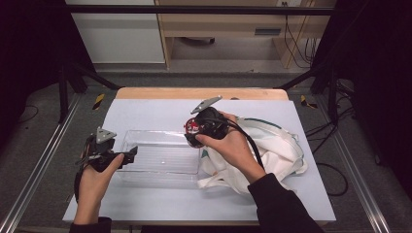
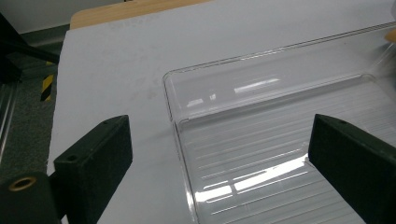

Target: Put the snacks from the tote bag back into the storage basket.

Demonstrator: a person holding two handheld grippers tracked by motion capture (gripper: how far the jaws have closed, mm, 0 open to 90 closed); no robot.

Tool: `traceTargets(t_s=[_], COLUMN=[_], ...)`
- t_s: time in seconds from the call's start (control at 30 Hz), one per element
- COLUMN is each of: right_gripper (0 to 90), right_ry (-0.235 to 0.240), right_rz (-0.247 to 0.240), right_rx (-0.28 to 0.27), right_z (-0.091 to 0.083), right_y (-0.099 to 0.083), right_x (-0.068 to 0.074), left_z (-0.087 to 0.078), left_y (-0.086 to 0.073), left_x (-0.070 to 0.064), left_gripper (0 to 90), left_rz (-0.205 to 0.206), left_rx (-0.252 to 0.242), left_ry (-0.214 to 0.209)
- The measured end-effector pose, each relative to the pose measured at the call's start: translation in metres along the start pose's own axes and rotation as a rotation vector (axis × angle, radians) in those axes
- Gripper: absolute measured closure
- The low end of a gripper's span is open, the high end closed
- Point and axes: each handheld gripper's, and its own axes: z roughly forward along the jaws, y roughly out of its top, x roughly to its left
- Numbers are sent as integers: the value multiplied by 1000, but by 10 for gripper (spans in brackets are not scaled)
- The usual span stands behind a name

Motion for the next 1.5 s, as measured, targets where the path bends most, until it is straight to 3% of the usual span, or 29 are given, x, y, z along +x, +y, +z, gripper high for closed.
traceTargets(t_s=[0.73,1.23,1.5], right_gripper=[259,259,259], right_ry=[33,49,44], right_rz=[-23,-9,-5], right_rx=[6,16,17], right_z=[24,43,43], right_y=[3,-11,-16], right_x=[21,26,22], left_z=[-4,-6,-6], left_y=[-1,-2,-3], left_x=[8,11,12], left_gripper=[62,62,62], left_rz=[-17,-22,-24], left_rx=[-8,-11,-11], left_ry=[7,9,6])
